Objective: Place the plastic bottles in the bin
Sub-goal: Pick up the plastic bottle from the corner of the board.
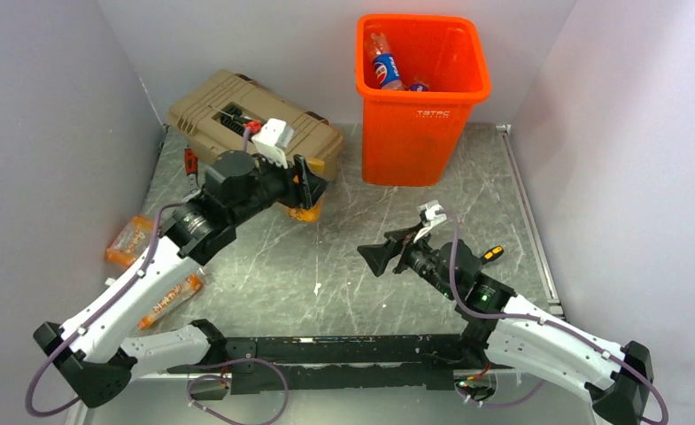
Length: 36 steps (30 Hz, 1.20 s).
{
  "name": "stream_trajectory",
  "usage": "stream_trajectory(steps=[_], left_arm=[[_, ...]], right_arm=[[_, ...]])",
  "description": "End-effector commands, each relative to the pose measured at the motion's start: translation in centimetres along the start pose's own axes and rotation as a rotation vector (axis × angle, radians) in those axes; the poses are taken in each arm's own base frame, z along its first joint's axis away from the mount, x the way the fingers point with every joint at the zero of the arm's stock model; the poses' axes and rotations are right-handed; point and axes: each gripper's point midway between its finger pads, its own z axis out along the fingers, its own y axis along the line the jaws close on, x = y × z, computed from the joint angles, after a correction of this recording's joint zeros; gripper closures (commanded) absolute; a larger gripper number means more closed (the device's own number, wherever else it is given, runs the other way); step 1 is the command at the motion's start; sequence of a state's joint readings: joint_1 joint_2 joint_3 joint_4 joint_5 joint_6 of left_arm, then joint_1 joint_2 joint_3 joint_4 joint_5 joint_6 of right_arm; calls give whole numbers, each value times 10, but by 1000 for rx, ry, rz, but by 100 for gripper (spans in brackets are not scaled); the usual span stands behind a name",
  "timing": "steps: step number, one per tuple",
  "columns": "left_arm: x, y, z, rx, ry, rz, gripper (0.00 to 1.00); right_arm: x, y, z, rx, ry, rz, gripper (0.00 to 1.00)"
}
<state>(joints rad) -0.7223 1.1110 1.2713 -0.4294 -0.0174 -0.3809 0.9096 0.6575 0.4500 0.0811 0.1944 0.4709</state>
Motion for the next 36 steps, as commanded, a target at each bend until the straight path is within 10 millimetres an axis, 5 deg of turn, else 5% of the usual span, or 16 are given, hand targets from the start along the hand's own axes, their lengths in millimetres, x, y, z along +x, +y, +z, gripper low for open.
stream_trajectory(steps=[1,6,12,19,36], left_arm=[[-35,-31,-2,285,-184,-21,100],[-63,-34,-16,550,-322,-259,100],[-69,-45,-23,724,-407,-356,100],[-63,-48,-26,743,-380,-356,100],[-52,-62,-30,717,-328,-305,100]], right_arm=[[-55,64,-5,-271,-132,7,1],[-92,79,-4,-288,-206,13,0],[-129,119,-4,-428,-260,-38,0],[-142,115,36,-287,-206,-99,3],[-139,134,71,-267,-128,-143,11]])
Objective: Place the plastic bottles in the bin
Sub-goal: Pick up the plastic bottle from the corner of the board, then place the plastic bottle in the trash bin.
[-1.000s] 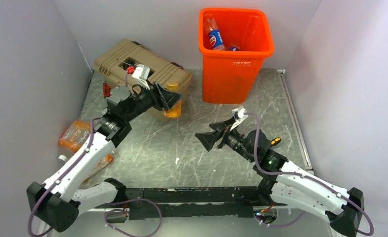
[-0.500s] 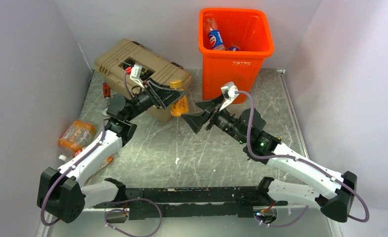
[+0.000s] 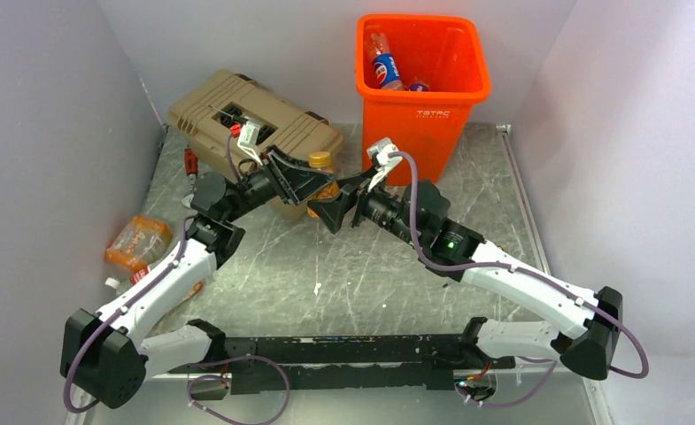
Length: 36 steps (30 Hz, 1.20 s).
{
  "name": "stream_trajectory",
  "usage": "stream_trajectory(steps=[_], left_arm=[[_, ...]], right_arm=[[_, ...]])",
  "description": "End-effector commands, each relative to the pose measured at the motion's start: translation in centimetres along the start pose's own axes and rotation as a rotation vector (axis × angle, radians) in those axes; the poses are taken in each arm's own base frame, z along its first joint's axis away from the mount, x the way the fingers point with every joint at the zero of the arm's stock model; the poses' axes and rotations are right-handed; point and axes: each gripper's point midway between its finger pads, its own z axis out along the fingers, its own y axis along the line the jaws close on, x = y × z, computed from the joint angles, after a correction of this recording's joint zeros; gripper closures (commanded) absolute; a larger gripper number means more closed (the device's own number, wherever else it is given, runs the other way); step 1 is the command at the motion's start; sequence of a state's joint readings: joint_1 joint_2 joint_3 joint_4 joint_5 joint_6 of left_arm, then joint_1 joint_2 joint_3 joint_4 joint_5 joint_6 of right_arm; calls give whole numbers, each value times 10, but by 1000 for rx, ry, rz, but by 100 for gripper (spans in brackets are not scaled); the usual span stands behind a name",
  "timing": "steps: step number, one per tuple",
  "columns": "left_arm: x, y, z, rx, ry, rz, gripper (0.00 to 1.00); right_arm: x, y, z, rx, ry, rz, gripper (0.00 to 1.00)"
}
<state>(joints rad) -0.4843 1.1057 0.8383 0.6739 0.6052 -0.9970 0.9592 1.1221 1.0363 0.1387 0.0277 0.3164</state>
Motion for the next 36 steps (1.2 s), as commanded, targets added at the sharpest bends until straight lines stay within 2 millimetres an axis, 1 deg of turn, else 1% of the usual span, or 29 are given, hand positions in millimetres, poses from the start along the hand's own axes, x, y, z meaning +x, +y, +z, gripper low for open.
stream_trajectory(steps=[1,4,7,10,13,14,15,16,17,18,19,20,23,26,28,29,30,31,33,36], left_arm=[[-7,-24,1,49,-7,76,100],[-7,-26,-1,38,-9,85,100],[-7,-26,-2,25,-10,90,100],[-7,-25,-2,17,-7,91,100],[-7,-25,-2,13,-4,99,100],[-7,-24,-2,12,0,103,99],[-6,-24,-2,10,6,108,85],[-7,-25,-2,8,9,115,66],[-7,-25,-2,3,12,122,43],[-9,-25,-3,-12,6,125,16],[-10,-24,-5,-30,0,128,2],[-13,-24,-7,-45,-11,140,1],[-23,-26,-17,-111,-40,208,1],[-39,-31,-34,-216,-49,327,1],[-51,-32,-48,-299,-51,430,1],[-57,-26,-58,-379,-42,487,0],[-64,-21,-67,-441,-43,540,0],[-67,-12,-77,-516,-33,587,0],[-75,12,-99,-683,-19,653,1],[-80,49,-137,-942,-7,706,3]], right_arm=[[-20,4,8,11,-30,-13,12],[-12,2,11,14,-7,-5,19],[-4,1,12,18,8,0,30],[4,-2,14,24,34,0,43],[8,-3,13,26,48,-7,57],[8,-3,12,27,47,-10,60],[8,-4,10,28,46,-15,63],[7,-4,8,31,44,-21,64],[6,-5,5,36,39,-25,65],[3,-7,2,44,32,-30,65],[1,-8,-2,52,27,-37,65],[-1,-10,-6,62,22,-44,65],[-11,-17,-23,104,8,-71,65],[-13,-30,-43,170,18,-101,66],[-24,-39,-58,230,-3,-130,67],[-30,-47,-66,275,-12,-149,67],[-42,-53,-74,322,-38,-169,66],[-54,-63,-82,388,-69,-189,66],[-84,-76,-97,498,-133,-225,65],[-131,-88,-111,645,-246,-273,65]])
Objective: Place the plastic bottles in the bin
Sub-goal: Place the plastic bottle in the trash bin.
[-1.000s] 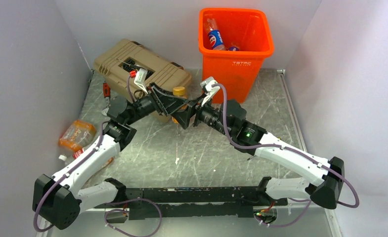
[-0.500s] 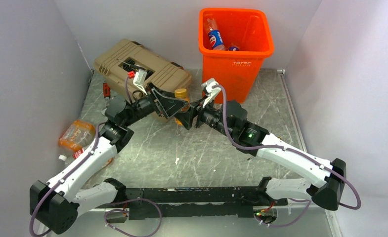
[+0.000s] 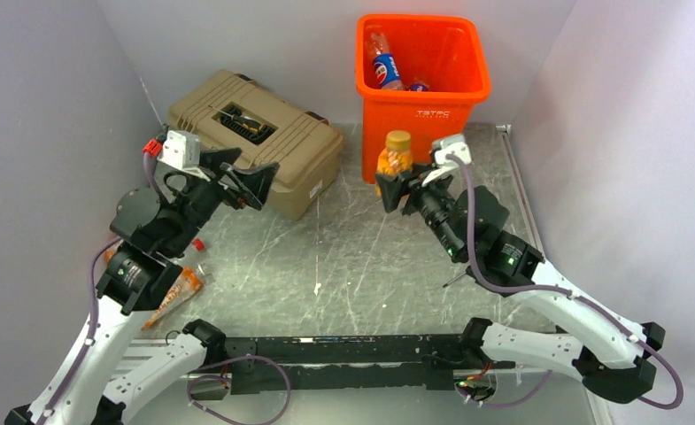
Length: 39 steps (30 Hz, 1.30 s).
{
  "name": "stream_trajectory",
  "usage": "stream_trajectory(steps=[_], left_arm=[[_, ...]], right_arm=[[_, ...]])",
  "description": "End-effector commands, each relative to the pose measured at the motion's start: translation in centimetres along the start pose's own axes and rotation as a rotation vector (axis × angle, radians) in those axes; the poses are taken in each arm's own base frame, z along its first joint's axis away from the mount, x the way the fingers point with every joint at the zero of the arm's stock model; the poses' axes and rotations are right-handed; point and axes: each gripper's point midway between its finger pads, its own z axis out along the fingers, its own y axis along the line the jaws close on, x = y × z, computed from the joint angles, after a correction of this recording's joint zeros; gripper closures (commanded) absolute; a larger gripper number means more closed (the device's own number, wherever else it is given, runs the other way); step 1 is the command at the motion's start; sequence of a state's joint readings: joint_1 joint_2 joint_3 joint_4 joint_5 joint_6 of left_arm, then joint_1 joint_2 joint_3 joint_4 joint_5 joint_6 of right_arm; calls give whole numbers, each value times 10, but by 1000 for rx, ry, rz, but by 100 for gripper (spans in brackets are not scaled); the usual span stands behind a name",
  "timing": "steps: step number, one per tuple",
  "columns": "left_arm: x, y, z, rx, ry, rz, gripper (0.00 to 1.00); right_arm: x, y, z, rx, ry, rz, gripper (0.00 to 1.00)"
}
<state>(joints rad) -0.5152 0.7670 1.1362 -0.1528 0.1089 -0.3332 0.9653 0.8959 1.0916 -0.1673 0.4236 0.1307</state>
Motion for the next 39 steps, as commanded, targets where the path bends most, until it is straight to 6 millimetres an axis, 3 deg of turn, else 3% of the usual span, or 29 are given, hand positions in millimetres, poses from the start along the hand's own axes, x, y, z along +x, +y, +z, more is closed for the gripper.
stream_trajectory(steps=[1,4,8,10,13,20,29,34,39], left_arm=[[56,98,-29,-459,208,226,4],[68,124,-46,-593,169,246,4],[68,126,-60,-601,103,228,6],[68,125,-64,-603,93,216,6],[68,124,-65,-594,84,209,7],[74,121,-63,-576,100,194,8],[77,118,-61,-557,110,202,8],[80,120,-59,-563,123,208,8],[83,122,-58,-570,133,212,7]], right_arm=[[-85,-54,-10,321,-205,-64,65],[-123,-66,-3,433,-307,-91,66],[-154,-87,29,506,-358,-99,66],[-174,-115,44,563,-392,-58,66],[-183,-145,73,606,-406,-40,67],[-167,-202,144,653,-380,-19,67],[-145,-226,220,616,-324,-26,66],[-126,-246,240,623,-295,-6,63],[-113,-262,244,639,-270,12,52]])
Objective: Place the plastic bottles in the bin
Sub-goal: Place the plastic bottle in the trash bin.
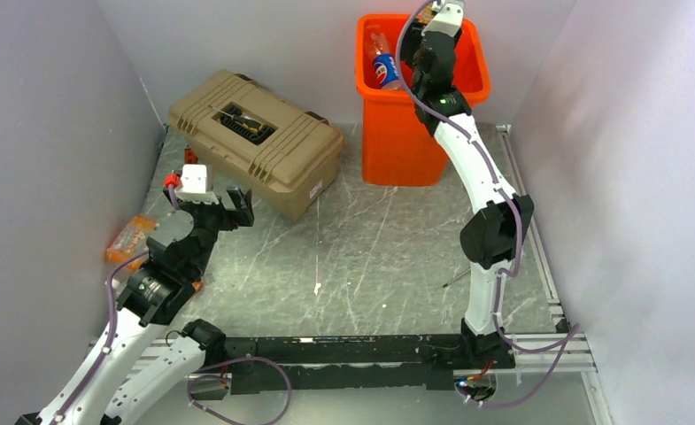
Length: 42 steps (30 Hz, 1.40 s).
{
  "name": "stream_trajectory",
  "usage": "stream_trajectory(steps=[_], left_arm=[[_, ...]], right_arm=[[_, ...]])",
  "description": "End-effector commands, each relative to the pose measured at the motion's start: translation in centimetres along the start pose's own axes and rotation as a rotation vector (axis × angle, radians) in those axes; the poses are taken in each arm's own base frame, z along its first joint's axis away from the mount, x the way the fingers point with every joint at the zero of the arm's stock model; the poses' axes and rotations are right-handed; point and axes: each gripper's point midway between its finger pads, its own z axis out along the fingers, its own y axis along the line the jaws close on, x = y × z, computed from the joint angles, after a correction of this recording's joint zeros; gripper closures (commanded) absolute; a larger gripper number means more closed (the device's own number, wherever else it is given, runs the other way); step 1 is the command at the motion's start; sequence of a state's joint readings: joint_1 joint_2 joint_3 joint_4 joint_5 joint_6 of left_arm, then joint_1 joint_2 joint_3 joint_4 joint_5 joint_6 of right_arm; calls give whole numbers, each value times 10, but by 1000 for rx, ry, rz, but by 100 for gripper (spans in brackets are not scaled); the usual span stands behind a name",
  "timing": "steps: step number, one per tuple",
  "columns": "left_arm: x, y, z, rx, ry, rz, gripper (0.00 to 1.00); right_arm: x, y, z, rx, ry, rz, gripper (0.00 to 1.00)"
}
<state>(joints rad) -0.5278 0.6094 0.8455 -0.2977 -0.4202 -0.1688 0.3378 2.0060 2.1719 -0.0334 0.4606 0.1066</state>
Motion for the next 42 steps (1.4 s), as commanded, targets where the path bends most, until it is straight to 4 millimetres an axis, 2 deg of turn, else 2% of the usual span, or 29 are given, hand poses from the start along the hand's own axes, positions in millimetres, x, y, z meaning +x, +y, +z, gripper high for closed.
stream_trajectory(steps=[1,5,6,8,10,14,18,21,24,26,27,28,30,32,35,36,38,42], left_arm=[[-7,0,3,-8,-22,4,7],[-6,-1,4,-8,-19,7,7],[-6,0,4,-9,-18,8,7],[-6,0,4,-11,-18,10,7],[-6,0,4,-12,-16,12,7],[-4,-1,6,-11,-8,16,7],[-3,-1,7,-13,-3,18,7],[-3,2,7,-25,-6,19,7],[-3,3,6,-34,-10,18,7],[-4,5,6,-43,-10,19,7],[-4,6,6,-50,-11,20,6],[-4,7,6,-56,-12,20,6],[-4,10,6,-69,-14,20,6],[-3,13,6,-86,-14,19,6],[-2,19,6,-125,-9,22,5],[0,22,7,-145,-4,24,4],[2,28,7,-184,5,28,4],[11,33,12,-225,37,43,4]], right_arm=[[-31,-11,4,4,-59,63,52],[-28,-17,7,11,-49,57,51],[-26,-18,7,10,-44,54,47],[-23,-21,8,13,-33,55,32],[-22,-21,8,11,-25,66,21],[-44,-12,-2,-36,-54,111,1],[-87,-1,-17,-81,-117,156,0],[-127,15,-44,-155,-184,181,0],[-160,40,-83,-233,-244,170,0],[-174,62,-115,-297,-276,164,0],[-177,69,-130,-326,-286,162,0],[-189,73,-152,-363,-309,173,0],[-188,85,-183,-447,-310,193,1],[-177,96,-214,-547,-299,223,1],[-140,115,-258,-723,-224,251,2],[-110,122,-270,-771,-161,244,2],[-66,131,-294,-848,-63,246,3],[31,129,-334,-898,150,250,3]])
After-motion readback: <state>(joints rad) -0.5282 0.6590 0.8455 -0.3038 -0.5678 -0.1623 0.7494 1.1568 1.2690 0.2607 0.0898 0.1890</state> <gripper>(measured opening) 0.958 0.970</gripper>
